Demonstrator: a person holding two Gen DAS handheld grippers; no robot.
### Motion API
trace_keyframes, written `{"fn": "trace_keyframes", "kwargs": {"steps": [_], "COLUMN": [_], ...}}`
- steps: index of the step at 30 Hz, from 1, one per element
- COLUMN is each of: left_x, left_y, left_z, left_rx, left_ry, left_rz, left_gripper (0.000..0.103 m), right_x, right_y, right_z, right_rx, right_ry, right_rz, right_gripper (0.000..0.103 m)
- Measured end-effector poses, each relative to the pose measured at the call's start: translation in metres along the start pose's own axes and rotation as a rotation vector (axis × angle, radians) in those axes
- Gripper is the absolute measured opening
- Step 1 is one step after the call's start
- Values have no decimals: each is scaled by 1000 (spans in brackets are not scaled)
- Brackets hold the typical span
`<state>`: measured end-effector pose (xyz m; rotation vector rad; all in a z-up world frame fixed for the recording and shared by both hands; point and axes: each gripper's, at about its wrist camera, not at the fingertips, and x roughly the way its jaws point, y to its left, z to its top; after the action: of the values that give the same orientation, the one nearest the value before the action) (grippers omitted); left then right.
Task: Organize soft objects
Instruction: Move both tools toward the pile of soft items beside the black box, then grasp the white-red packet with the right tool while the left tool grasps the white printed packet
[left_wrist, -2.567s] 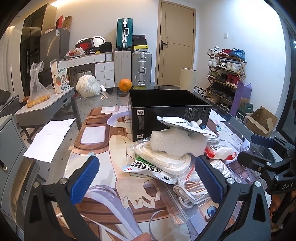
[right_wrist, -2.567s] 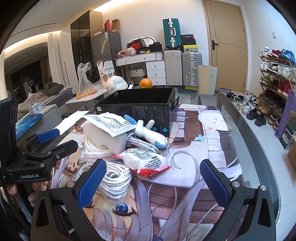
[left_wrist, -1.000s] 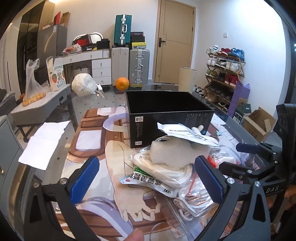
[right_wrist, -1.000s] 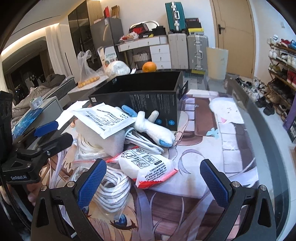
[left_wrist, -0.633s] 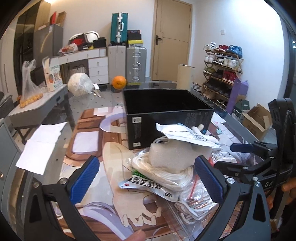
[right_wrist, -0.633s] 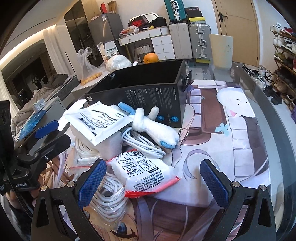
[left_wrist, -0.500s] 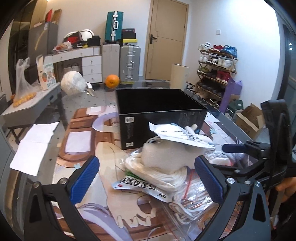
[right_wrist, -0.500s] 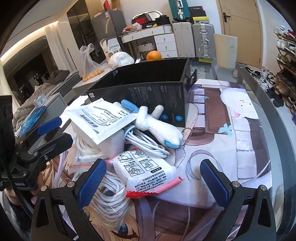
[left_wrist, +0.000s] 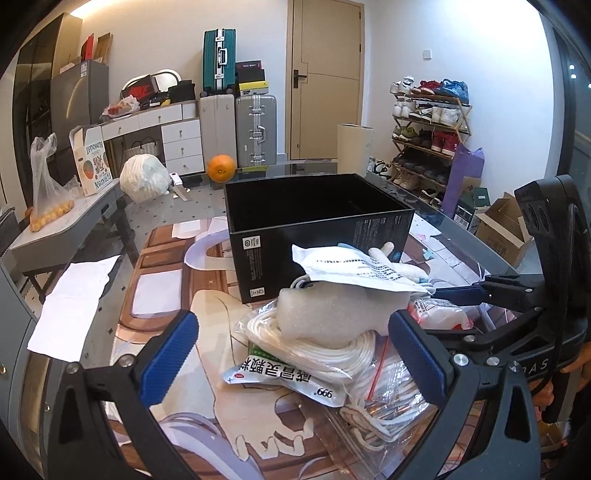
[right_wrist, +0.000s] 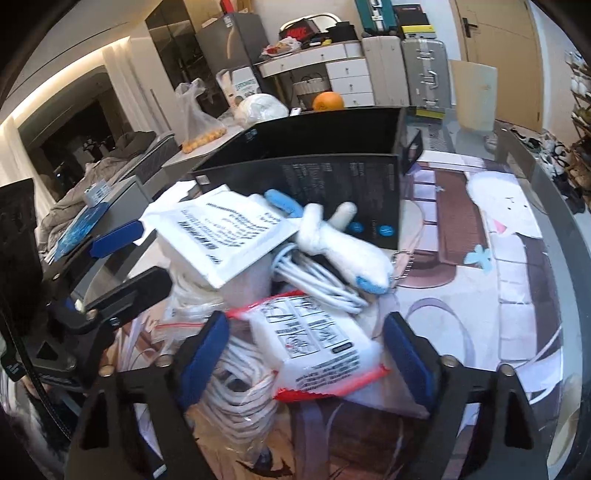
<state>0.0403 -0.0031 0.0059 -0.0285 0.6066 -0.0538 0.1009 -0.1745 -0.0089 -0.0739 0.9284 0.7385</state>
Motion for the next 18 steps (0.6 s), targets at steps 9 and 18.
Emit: {"fn": "trace_keyframes", "kwargs": {"steps": [9, 18], "left_x": [-4, -9], "left_y": [2, 0], "left_z": [1, 4], "left_rx": [-7, -3], "left_ry": [-13, -27], "left_rz": [-2, -25], "left_gripper": [103, 103], "right_x": [-12, -32], "right_y": [-2, 6], "right_z": [-5, -21], "right_rx": [28, 3], "right_ry": [-34, -76], "right_rz": [25, 18], "right_gripper": [57, 53]}}
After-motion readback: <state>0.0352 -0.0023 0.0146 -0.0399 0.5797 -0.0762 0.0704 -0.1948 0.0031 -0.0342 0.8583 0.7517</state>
